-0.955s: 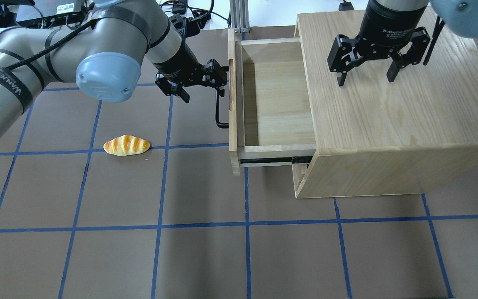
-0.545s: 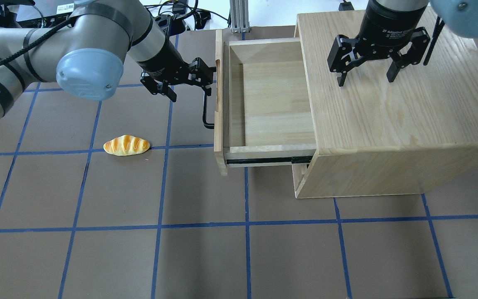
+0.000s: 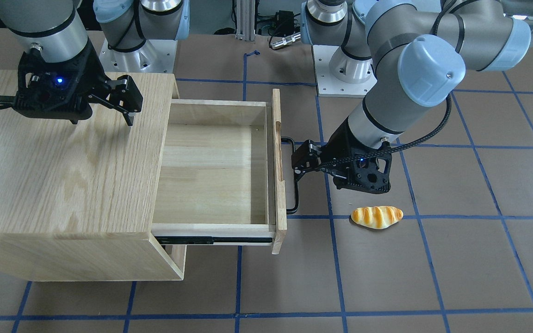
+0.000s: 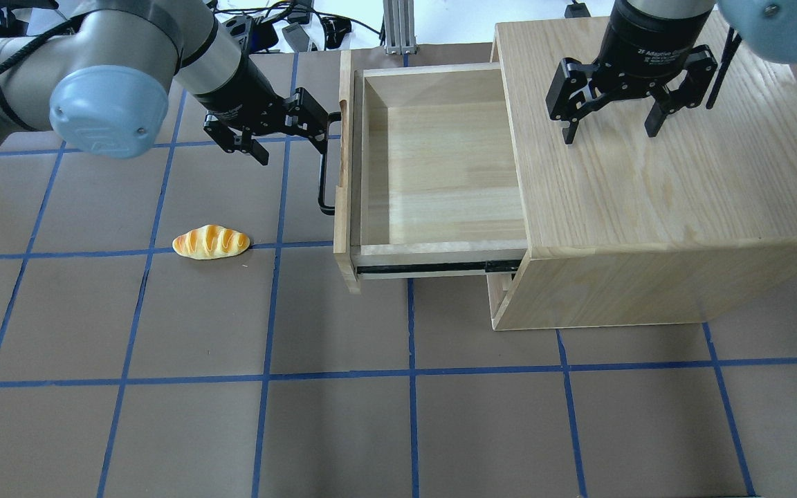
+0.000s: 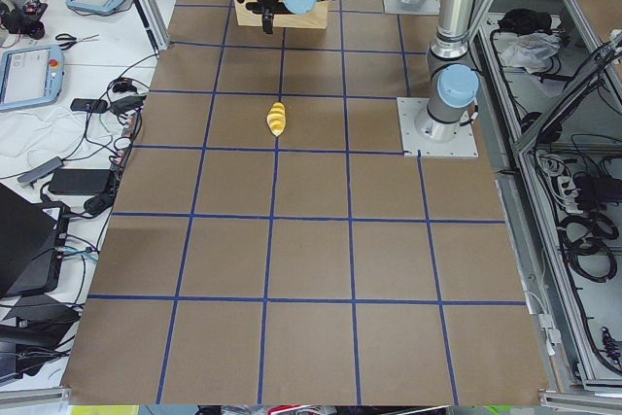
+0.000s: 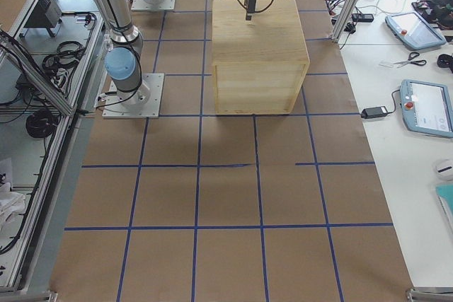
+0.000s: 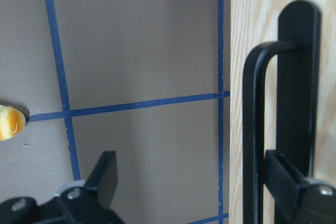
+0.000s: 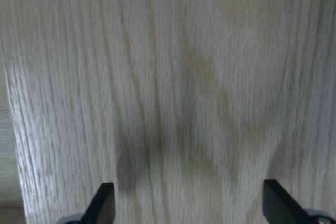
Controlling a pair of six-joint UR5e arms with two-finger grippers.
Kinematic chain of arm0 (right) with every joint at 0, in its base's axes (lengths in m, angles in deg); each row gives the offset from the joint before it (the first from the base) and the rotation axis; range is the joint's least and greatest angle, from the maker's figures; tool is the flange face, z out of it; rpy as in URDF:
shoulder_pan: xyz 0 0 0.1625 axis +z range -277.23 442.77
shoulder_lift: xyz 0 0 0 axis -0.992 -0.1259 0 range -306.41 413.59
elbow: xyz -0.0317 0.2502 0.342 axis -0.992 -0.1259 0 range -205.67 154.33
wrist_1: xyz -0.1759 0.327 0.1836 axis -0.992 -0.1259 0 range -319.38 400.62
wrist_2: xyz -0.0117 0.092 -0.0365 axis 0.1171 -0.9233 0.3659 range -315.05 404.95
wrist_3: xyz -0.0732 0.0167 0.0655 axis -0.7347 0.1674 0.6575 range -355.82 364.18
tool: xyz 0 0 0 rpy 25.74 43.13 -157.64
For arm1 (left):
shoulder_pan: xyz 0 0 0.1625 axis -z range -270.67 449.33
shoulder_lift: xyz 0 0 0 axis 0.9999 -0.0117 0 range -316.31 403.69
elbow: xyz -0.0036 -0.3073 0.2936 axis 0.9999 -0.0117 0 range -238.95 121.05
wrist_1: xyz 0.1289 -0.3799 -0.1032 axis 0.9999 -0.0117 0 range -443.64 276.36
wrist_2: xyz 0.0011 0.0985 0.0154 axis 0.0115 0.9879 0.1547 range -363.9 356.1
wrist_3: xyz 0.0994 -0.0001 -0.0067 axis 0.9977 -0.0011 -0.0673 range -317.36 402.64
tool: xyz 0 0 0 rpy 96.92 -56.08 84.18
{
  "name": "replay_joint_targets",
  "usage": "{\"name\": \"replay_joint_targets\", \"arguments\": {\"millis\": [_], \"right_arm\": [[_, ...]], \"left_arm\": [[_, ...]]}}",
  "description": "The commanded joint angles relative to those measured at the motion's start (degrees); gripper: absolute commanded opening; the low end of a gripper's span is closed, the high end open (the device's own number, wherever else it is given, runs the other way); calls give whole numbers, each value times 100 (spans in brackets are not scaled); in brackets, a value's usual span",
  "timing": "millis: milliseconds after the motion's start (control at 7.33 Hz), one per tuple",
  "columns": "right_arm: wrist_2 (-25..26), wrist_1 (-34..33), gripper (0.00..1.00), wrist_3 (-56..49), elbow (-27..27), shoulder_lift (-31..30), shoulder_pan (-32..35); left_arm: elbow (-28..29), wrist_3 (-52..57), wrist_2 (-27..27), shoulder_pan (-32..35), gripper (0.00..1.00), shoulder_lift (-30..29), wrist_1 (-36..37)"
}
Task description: Open upper drawer
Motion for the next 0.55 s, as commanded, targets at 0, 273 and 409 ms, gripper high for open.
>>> {"name": "replay_joint_targets", "arguments": {"millis": [0,273,409], "right_arm": [[0,0,100,6,-1,0,2],[0,0,100,-3,7,0,2],[0,0,100,-3,7,0,2]], "left_arm": [[247,43,558,-72,100,322,-639],[520,499,1465,-186,100,805,-1308],[565,491,1476,-222,100,1008,-1493]]}}
